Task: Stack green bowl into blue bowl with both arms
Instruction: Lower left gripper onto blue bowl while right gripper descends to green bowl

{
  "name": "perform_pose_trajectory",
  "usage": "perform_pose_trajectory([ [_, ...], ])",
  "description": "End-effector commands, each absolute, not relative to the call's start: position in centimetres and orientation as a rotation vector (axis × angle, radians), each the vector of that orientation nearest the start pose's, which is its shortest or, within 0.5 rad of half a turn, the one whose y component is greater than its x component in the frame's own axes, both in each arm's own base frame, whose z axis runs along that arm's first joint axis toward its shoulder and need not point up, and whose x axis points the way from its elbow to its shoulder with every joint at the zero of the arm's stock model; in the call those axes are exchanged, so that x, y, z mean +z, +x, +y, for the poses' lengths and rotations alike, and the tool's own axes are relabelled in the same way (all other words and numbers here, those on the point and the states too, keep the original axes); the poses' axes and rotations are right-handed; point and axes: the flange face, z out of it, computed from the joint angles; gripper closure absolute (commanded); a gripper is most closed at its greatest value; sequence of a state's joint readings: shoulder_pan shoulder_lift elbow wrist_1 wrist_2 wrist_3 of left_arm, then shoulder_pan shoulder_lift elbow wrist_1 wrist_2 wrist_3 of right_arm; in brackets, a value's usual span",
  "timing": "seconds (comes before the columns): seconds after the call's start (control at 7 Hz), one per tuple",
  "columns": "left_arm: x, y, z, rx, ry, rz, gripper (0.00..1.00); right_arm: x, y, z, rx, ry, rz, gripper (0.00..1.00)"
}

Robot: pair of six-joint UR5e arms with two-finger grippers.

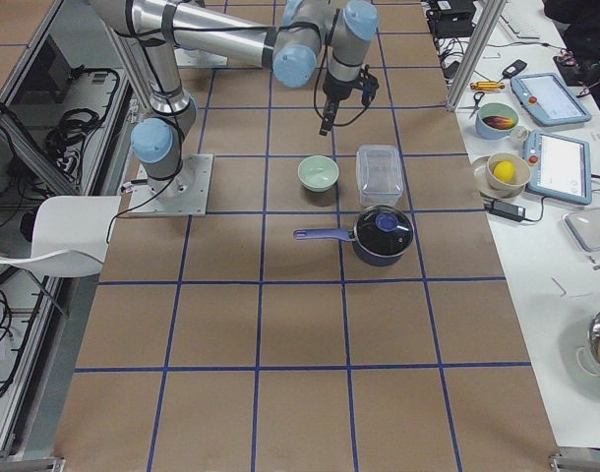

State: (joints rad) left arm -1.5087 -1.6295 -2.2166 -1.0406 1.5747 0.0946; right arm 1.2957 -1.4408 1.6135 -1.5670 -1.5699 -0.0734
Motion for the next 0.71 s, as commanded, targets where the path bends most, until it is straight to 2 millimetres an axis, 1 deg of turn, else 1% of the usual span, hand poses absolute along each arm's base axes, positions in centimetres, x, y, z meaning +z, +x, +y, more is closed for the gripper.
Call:
perform_pose_trajectory([
  [0.0, 19.0, -10.6, -40.2, 0.237, 0.027, 3.117, 0.34, 32.8, -5.2, -55.3, 0.238, 0.249, 3.064, 0.0],
  [0.14, 19.0, -10.5, -40.4, 0.234, -0.019, 3.104, 0.9, 28.7, -5.0, -54.6, 0.236, 0.233, 3.066, 0.0],
  [0.29, 19.2, -10.6, -40.6, 0.224, -0.041, 3.106, 0.99, 25.8, -4.6, -53.5, 0.21, 0.226, 3.071, 0.0],
  [0.43, 19.5, -10.6, -41.1, 0.21, -0.049, 3.106, 0.99, 24.2, -4.4, -52.8, 0.214, 0.196, 3.072, 0.0],
  [0.57, 20.6, -10.8, -42.3, 0.157, -0.041, 3.115, 0.99, 23.3, -4.3, -52.2, 0.217, 0.058, 3.068, 0.0],
])
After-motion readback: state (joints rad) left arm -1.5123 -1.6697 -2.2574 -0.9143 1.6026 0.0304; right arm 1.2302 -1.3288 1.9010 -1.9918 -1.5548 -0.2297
